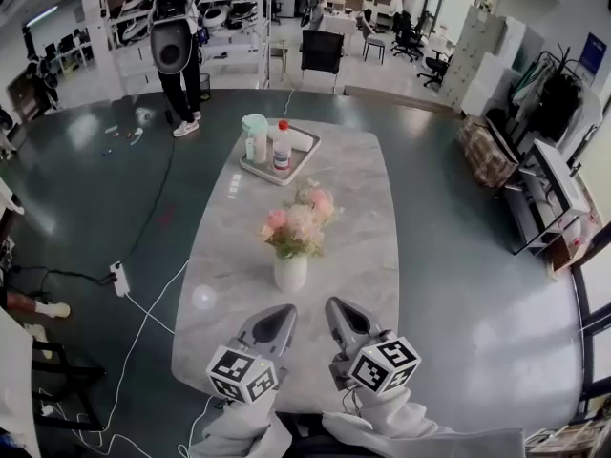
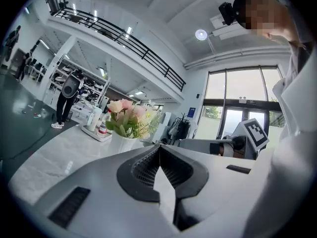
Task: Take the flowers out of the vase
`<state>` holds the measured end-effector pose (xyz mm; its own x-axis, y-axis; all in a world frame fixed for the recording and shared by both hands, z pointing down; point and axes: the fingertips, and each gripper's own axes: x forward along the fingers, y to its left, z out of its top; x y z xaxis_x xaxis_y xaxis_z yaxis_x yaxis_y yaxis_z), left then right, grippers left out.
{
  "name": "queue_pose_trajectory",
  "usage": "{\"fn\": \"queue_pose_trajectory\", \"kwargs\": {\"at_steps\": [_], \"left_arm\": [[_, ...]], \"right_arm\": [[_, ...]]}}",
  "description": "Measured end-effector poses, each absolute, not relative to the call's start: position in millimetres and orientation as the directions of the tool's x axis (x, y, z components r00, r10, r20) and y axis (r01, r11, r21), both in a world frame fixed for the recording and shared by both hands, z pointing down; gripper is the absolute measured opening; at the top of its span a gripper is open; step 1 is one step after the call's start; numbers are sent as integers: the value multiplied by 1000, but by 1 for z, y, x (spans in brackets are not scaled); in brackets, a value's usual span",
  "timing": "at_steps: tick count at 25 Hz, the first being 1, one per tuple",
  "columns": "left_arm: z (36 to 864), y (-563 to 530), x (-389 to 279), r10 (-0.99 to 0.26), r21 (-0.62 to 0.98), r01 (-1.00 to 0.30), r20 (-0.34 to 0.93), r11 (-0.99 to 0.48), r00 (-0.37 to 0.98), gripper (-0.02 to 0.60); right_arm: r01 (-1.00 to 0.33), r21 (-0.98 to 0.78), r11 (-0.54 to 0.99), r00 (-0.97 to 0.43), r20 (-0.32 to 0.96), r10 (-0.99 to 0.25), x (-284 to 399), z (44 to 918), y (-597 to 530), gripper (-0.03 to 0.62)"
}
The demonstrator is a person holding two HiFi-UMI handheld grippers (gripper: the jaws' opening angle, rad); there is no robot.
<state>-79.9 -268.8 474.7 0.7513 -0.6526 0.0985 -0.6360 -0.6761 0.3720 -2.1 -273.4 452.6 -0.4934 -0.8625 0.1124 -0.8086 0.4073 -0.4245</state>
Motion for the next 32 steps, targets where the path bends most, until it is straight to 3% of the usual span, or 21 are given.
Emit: {"fn": "queue_pose_trajectory", "kwargs": {"at_steps": [6,7,12,15,18,32], "left_arm": [[453,-301,-88,-636,326,-620,70,-714,769,3],[449,-306,-89,-634,315,-619,65,-720,771,3],[445,-326,-97,-635,306,-619,57,-724,771,3],[451,-333,-102,-641,318,-624,65,-714,765,3],[455,-339,-104,-641,323,-625,71,-711,764,3],[486,-369,-123,-682,348,-676,126,-649,720,3]], "right_arm": [[-841,-344,417,-471,86,-878,-3,430,-309,2],[-840,-337,426,-478,86,-874,-5,427,-314,36],[-828,-317,462,-513,95,-853,-18,421,-340,387],[-832,-266,487,-528,106,-843,-26,424,-347,479],[-828,-259,497,-540,134,-831,-30,433,-355,505],[-801,-274,533,-586,174,-792,-41,463,-404,505]]}}
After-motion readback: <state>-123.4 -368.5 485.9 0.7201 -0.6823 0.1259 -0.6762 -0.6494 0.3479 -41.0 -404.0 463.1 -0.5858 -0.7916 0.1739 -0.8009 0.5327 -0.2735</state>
